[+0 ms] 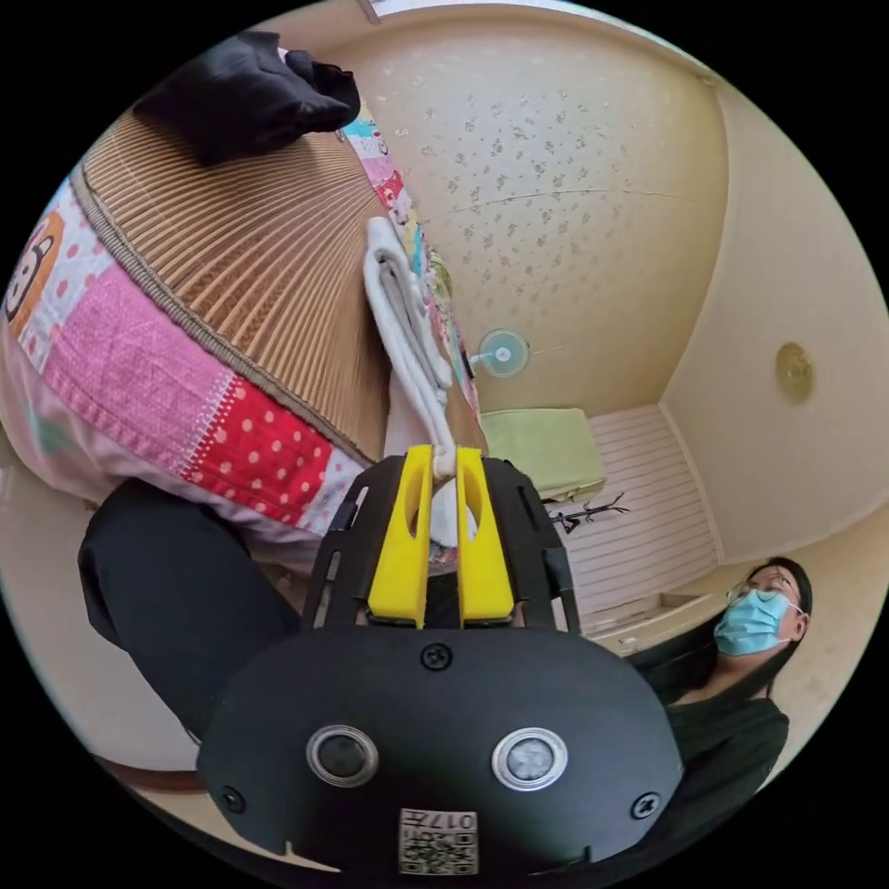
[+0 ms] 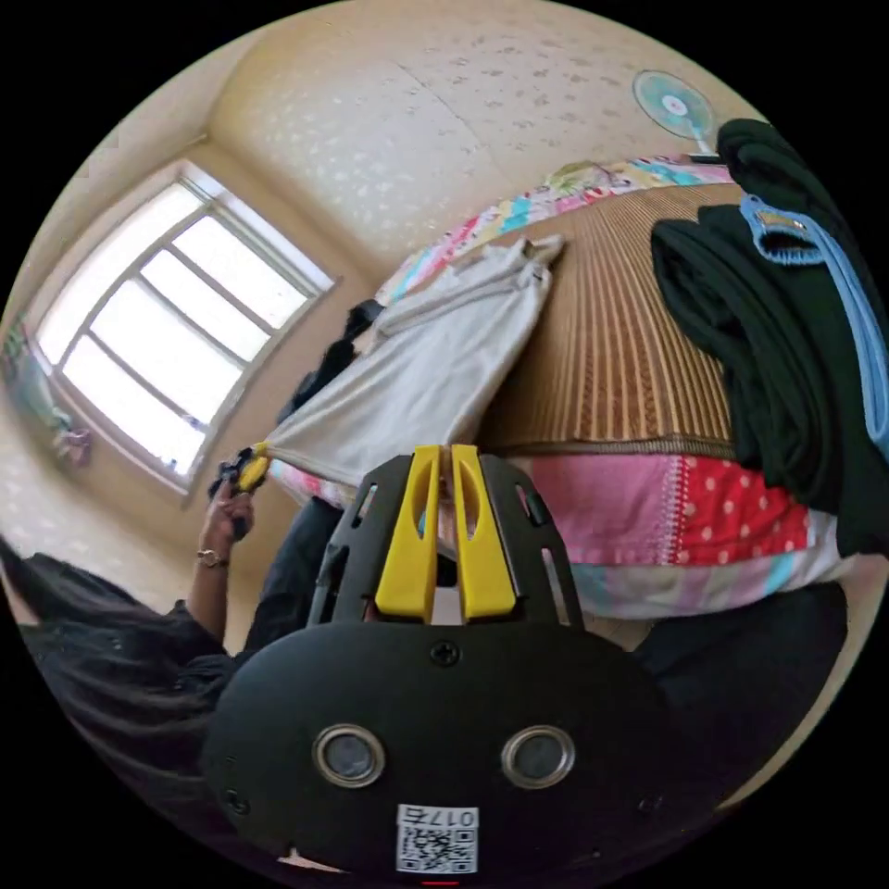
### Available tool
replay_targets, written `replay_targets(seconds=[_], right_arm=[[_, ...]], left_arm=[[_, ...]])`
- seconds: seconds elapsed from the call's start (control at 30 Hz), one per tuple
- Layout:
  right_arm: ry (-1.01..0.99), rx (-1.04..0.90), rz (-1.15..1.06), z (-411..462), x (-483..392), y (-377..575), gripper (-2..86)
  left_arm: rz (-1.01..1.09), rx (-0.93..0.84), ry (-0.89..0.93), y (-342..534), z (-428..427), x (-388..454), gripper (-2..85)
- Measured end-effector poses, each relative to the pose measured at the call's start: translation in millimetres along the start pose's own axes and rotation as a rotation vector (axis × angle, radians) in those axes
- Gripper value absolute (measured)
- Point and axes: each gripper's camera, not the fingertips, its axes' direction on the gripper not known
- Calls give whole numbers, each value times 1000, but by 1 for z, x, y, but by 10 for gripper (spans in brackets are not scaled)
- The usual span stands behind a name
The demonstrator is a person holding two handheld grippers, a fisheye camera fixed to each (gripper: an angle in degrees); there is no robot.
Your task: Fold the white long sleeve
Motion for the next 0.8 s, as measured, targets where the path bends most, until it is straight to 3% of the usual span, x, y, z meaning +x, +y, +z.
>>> replay_targets(seconds=[0.1,0.23,0.37,0.43,0.6,0.7,0.8], right_arm=[[-289,197,-57,-79,-20,-13,23],[-361,369,-188,-154,-64,-27,24],[-187,421,-208,-161,-96,-66,26],[-71,383,-142,-135,-96,-100,27],[306,253,-116,-1,-75,-222,43],[444,72,-47,53,-73,-251,78],[442,117,-97,60,-99,-214,106]], left_arm=[[76,10,139,9,-17,52,49],[180,101,207,23,-45,133,49],[176,194,-20,-2,-39,176,49],[128,207,-34,-36,-13,164,49],[90,242,-244,-165,83,100,102],[43,211,-329,-179,91,79,140],[86,209,-431,-134,81,72,155]])
